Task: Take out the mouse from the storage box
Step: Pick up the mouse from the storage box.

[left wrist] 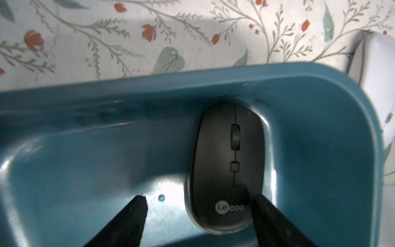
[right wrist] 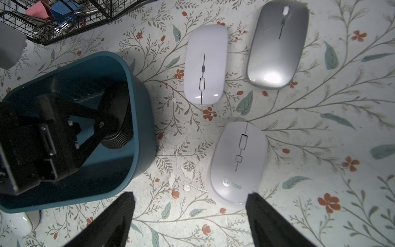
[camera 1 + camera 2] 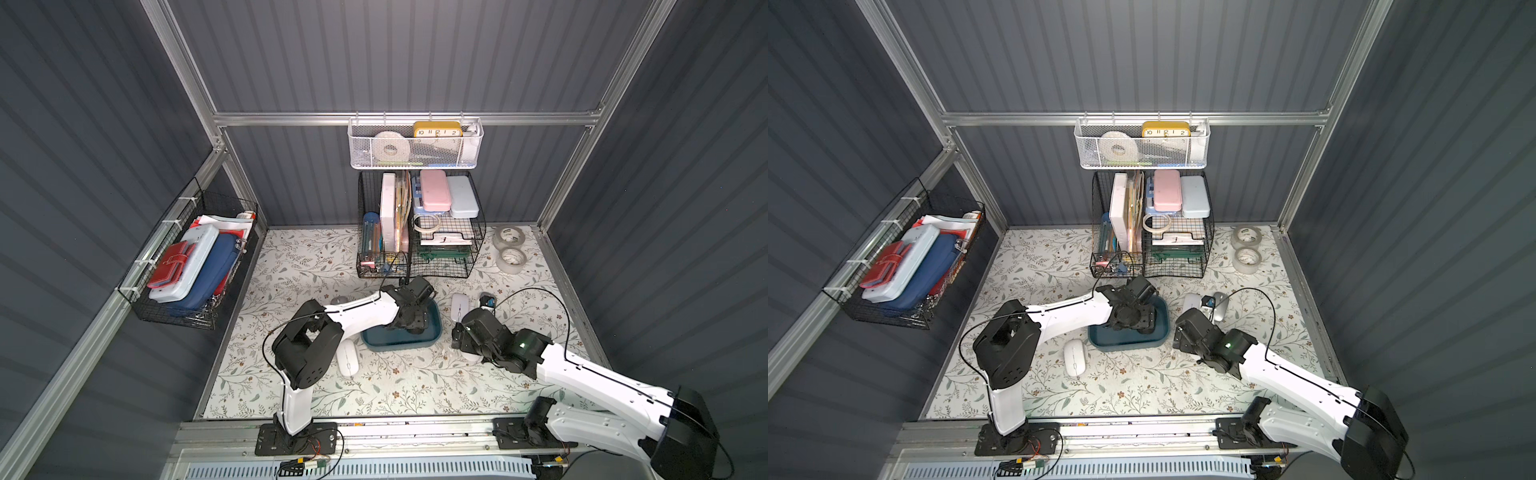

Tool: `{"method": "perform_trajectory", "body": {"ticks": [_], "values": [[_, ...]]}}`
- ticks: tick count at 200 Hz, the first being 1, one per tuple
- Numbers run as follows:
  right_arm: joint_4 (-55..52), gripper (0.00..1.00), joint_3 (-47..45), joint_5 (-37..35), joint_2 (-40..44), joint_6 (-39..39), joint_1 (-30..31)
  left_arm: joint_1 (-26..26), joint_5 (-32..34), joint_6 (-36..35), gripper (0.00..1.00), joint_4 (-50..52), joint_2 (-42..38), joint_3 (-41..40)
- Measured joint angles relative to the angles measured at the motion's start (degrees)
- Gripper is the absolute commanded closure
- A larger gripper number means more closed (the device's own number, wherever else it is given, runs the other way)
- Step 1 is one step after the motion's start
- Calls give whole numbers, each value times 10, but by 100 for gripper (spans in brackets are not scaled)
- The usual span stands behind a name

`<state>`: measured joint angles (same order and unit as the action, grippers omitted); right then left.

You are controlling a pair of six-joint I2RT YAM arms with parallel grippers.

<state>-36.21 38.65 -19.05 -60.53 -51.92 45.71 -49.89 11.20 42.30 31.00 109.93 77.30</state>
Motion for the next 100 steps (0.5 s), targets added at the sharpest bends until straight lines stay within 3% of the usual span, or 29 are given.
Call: {"method": "perform_trajectory", "body": {"ticks": [57,100], "values": [[1,13,0,4,-2,0,0,0,-5,-57,11,9,26,68],[3,13,0,4,-2,0,0,0,-4,-68,15,24,46,84]]}}
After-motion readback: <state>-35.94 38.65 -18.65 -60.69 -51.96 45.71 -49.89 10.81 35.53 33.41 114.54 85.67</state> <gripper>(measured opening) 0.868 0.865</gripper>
